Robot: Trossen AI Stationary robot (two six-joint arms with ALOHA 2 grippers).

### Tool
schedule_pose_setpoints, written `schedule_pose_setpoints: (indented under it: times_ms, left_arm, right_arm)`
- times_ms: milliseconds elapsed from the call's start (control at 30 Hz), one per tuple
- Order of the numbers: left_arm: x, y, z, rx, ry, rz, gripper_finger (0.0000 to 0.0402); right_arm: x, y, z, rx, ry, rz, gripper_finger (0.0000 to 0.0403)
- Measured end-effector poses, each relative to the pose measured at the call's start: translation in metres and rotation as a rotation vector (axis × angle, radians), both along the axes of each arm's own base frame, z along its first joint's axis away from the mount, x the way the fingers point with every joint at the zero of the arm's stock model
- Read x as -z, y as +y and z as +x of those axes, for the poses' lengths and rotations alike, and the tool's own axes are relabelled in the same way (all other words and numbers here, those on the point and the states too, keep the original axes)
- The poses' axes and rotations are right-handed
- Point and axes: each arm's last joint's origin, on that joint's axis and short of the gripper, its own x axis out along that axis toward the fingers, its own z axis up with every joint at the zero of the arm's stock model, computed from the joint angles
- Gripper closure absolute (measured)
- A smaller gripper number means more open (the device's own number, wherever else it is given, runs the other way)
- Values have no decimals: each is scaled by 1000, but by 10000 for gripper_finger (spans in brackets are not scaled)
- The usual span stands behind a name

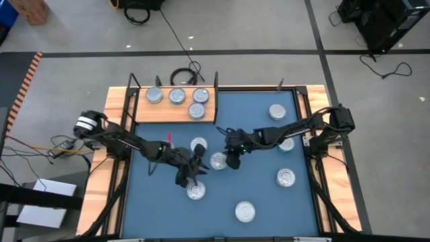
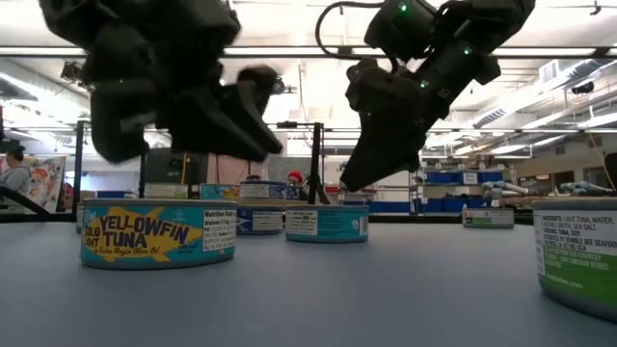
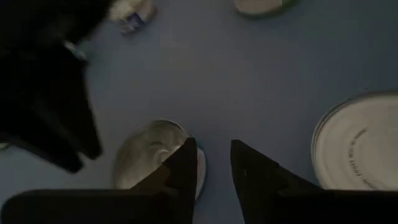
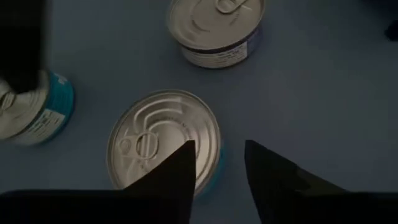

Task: Stack canned seafood by type on shelf
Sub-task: Stack the yellow blue tuna can on top of the other yellow blue tuna can on the shelf

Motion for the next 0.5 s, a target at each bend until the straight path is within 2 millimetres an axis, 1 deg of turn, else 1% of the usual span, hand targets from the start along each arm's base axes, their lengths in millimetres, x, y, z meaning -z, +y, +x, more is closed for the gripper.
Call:
schedule_pose_setpoints:
  times_ms: [100,233,333,500]
  left_arm:
    - [9,-4,12,6,31,60,294]
    - [16,-4,22,-68,33,176,293]
    - [21,-3,26,-90,42,223,293]
    - [27,-1,27,-97,65,235,293]
  right_arm:
    - [-2,7,-3,-27,19,-33,246]
    - [-4,15,-9,-19,54,-100,247]
    - [-4,20,-13,-21,79,-141,247]
    - [-5,25,-14,-39,87,-153,245]
